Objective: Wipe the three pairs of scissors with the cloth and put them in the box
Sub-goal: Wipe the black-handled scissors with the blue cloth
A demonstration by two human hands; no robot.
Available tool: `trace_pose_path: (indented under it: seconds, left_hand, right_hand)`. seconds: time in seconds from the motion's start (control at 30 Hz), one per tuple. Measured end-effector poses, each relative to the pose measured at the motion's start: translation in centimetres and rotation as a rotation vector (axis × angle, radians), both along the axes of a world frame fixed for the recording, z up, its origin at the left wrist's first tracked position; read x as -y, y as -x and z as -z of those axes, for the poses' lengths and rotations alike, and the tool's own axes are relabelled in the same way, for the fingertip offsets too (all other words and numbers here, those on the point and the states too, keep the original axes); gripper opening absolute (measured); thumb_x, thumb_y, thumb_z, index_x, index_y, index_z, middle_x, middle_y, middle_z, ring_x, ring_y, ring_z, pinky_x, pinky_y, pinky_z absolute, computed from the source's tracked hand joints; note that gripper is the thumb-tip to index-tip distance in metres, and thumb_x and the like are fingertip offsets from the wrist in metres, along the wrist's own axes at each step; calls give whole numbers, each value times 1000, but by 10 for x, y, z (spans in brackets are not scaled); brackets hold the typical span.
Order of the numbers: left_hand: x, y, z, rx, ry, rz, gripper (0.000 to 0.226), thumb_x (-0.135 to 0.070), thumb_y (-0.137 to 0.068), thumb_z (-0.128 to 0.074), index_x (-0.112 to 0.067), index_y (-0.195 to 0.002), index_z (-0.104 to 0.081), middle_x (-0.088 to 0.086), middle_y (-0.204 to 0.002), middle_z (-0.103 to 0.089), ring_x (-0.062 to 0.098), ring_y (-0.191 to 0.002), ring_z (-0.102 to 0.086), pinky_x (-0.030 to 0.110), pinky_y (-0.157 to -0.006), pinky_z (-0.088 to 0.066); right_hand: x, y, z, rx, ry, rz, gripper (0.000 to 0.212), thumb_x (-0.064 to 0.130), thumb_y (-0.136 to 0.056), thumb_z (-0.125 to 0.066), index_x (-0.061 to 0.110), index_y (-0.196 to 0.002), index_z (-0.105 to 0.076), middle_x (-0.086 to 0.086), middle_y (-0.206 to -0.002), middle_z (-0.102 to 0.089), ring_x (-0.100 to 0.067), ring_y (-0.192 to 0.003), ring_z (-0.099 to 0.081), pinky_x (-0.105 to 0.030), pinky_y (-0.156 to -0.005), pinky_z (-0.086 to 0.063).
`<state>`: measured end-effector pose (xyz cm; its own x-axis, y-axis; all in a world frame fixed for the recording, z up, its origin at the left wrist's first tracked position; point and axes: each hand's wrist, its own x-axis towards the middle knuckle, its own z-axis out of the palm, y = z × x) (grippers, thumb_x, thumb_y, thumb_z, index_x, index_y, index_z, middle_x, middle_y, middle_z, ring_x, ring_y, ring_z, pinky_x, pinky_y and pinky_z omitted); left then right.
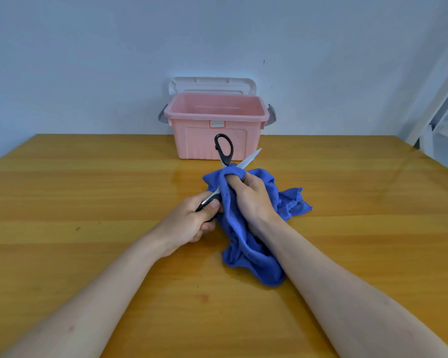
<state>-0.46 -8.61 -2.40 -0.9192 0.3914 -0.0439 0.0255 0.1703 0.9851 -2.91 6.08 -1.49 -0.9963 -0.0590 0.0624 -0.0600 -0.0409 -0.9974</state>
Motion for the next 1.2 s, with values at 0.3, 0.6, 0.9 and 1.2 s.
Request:
trace_pose_path:
  seconds: [0.3,0.6,0.9,1.2]
  left_hand:
    - [2,1,3,-28,24,14,15,-24,-103,-43,-12,-100,-52,-11,-59,-37,6,-51,-31,24,-44,-17]
    - [-1,2,4,-29,16,-22,20,-23,-104,-42,-5,-97,-45,-17,-57,-38,6,-50,-33,26,-44,-16]
    - [1,4,6,-27,38,0,16,-31,-101,-45,-19,-93,-53,-7,-60,-37,11,-53,-28,27,-45,-19]
    - [-4,1,5,-56,81,14,30,-31,-103,-42,-1,-100,-47,-10,-55,-38,26,-60,-30,24,-43,-25]
  right_hand:
    - [-13,1,3,-29,144,-153,17,-11,-87,-56,5,-88,-62,-12,-82,-69,-26,-78,-68,-39,-73,-56]
    - [-3,-2,0,-78,-46,17,34,12,-101,-47,12,-73,-67,3,-61,-67,-14,-65,-65,-31,-67,-52]
    - [-13,-1,-1,-14,71,-139,16,-10,-89,-53,3,-88,-62,-23,-92,-66,-33,-87,-67,-47,-87,-54]
    - [-4,-5,0,-80,-65,58,55,17,-101,-48,29,-49,-59,8,-48,-55,-9,-48,-53,-28,-55,-44]
